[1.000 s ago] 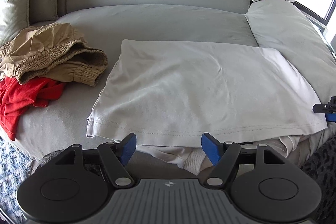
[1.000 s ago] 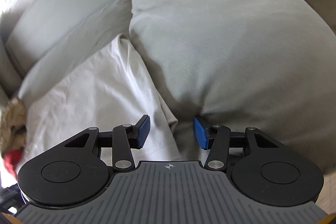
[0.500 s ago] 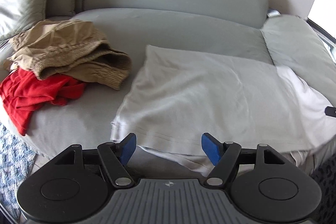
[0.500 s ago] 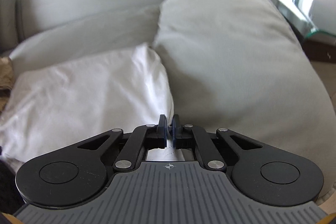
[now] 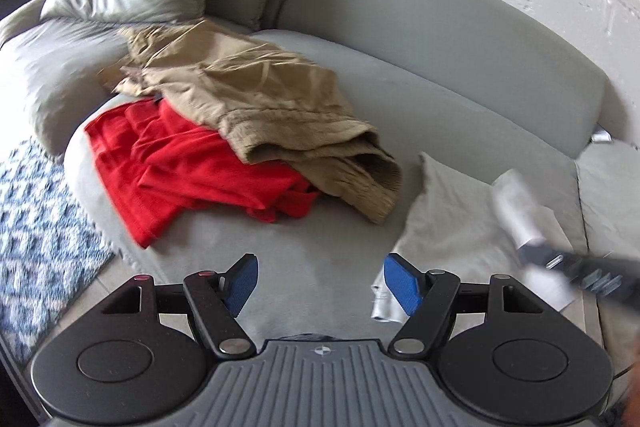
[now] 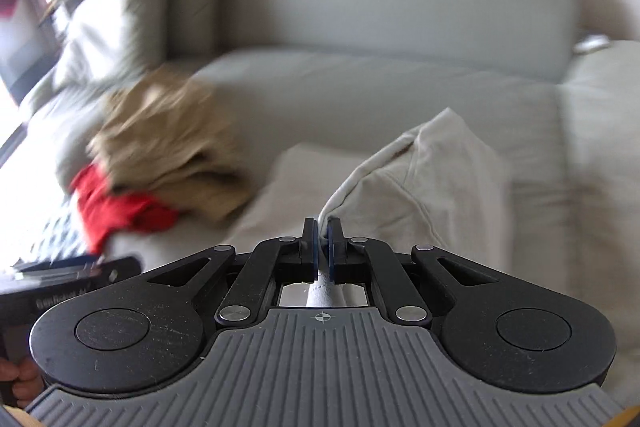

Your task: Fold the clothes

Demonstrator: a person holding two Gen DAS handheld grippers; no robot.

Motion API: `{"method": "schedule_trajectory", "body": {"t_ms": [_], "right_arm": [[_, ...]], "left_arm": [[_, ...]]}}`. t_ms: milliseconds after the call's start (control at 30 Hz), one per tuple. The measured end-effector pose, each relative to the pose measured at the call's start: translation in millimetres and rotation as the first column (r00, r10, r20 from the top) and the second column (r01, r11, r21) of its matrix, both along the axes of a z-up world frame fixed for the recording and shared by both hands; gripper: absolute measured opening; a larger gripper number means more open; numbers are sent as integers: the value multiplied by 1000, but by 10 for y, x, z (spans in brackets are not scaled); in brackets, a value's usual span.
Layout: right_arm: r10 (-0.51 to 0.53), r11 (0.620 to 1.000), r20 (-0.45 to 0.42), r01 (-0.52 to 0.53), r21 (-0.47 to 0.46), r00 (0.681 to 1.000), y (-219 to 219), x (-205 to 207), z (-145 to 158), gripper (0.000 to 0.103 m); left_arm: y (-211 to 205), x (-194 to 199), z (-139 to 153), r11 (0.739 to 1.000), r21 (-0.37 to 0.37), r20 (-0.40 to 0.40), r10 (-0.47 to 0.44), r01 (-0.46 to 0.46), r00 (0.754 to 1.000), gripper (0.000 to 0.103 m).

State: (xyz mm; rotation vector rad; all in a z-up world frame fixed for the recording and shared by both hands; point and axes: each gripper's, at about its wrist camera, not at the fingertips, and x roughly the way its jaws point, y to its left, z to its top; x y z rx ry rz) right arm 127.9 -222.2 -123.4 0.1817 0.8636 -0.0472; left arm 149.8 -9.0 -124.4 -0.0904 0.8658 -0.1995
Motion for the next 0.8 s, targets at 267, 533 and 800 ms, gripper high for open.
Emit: {"method": "schedule_trajectory", "body": {"t_ms": [267,533,800], "right_arm": [[38,998,-132,-45,-49,991,405,215,-464,4],[-49,999,119,49,-4,992,352,340,91,4],[140,984,62,-132,-117,988,828,362,-147,4]], "left_arm": [[182,45,-71,998,-66,-25,15,-17,1000,70],[272,137,-140,994,-110,-42,22,-26,999,70],[462,151,-221,990,-118,-68,70,-77,995,69]]}}
